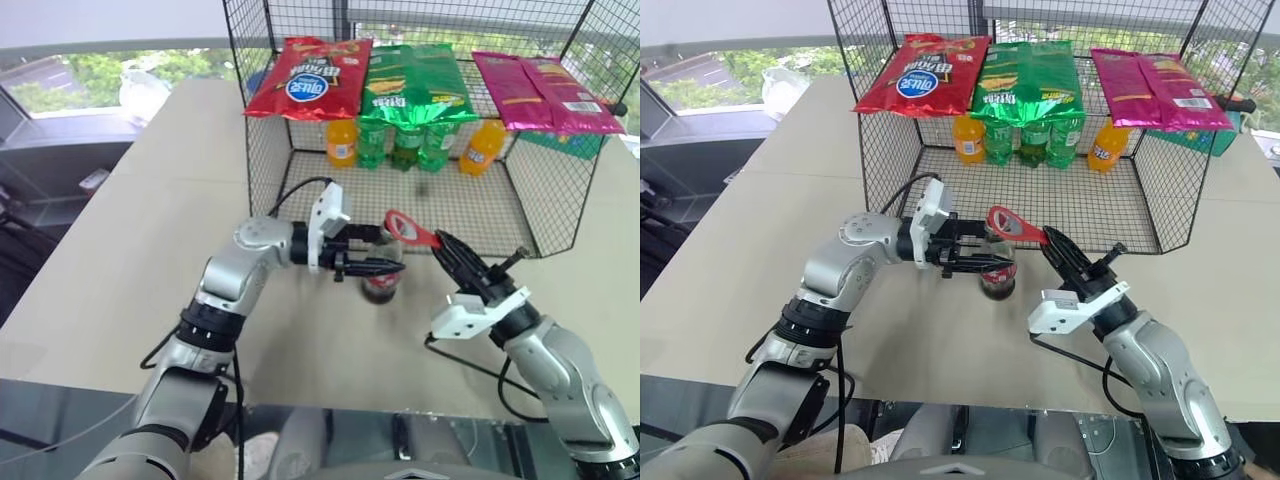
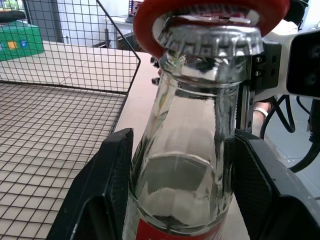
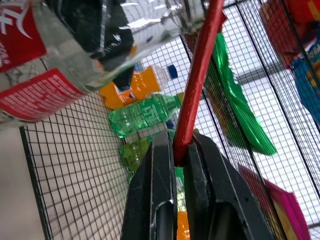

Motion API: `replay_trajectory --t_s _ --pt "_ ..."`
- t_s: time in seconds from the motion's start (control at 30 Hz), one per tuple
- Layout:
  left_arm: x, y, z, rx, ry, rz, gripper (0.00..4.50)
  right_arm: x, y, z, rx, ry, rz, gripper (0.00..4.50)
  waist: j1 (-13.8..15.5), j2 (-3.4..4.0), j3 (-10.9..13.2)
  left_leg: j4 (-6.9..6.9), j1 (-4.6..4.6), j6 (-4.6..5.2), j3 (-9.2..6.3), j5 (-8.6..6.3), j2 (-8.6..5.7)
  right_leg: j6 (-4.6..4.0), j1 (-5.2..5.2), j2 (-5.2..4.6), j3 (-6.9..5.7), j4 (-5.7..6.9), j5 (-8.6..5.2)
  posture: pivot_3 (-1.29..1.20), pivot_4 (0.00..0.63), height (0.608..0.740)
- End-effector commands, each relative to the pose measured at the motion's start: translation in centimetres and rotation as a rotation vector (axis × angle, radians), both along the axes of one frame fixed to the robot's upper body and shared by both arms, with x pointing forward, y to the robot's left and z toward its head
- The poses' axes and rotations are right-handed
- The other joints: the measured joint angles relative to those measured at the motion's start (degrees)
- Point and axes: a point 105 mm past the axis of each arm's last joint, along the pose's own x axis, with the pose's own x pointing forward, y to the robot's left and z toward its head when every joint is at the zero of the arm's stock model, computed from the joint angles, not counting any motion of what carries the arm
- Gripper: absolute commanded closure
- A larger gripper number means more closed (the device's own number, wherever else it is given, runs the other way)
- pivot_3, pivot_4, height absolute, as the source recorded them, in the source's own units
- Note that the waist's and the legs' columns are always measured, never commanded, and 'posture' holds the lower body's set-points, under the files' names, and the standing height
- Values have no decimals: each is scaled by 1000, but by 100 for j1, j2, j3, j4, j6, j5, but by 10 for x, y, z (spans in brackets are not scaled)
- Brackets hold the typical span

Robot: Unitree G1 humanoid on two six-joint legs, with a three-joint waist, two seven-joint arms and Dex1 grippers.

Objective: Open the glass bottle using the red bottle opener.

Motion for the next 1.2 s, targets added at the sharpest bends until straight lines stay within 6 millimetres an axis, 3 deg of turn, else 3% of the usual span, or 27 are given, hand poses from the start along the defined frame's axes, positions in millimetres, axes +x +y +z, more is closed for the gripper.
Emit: replay_trajectory --t_s 0.03,0.13,0.27,0.37,0.6,0.77,0.8,0.93,1.1,1.2 --pt "0 -1 2 13 -22 15 2269 0 11 -9 -75 -6 46 4500 -4 0 0 0 0 0 1 0 0 0 0 0 0 0 0 0 150 740" --pt "0 -1 1 15 -21 16 2269 1 7 -7 -109 -28 42 4500 -2 0 0 0 0 0 0 0 0 0 0 0 0 0 0 0 150 740" --pt "0 0 0 19 -18 18 2269 2 -6 14 -171 -97 30 4500 -4 0 0 0 0 0 1 0 0 0 0 0 1 0 0 0 150 740" --pt "1 1 -2 27 -12 20 2269 0 -10 43 -217 -178 50 4500 -7 0 0 0 1 0 1 0 0 0 1 0 1 0 0 0 150 740" --pt "3 0 -5 38 -7 20 2269 -8 -8 133 -228 -417 120 4500 -6 0 0 -1 1 0 -2 0 1 0 1 0 -1 -1 0 0 150 740" --pt "3 1 -4 32 -12 23 2269 -10 -15 163 -106 -452 93 4500 13 -1 1 -2 -6 0 -3 0 0 0 2 -2 -5 -8 1 0 150 740" --pt "2 1 -3 29 -13 24 2269 -7 -20 158 -79 -410 70 4500 14 -1 1 -2 -6 0 -3 0 1 0 2 -2 -5 -8 1 0 150 740" --pt "0 0 -2 12 -21 23 2269 8 -56 82 216 43 -91 4500 95 -20 -12 -7 -8 0 -17 0 1 -2 6 -1 -18 -10 0 0 150 740" --pt "0 -1 1 -9 -36 24 2269 -2 -65 -2 537 615 -193 4500 24 14 -1 -5 0 1 5 0 1 -1 -3 -2 12 -2 1 0 150 740" --pt "0 -1 2 -10 -39 24 2269 -16 -62 -29 643 920 -194 4500 3 15 -1 -5 3 1 -3 0 2 -1 -2 0 7 4 1 0 150 740"
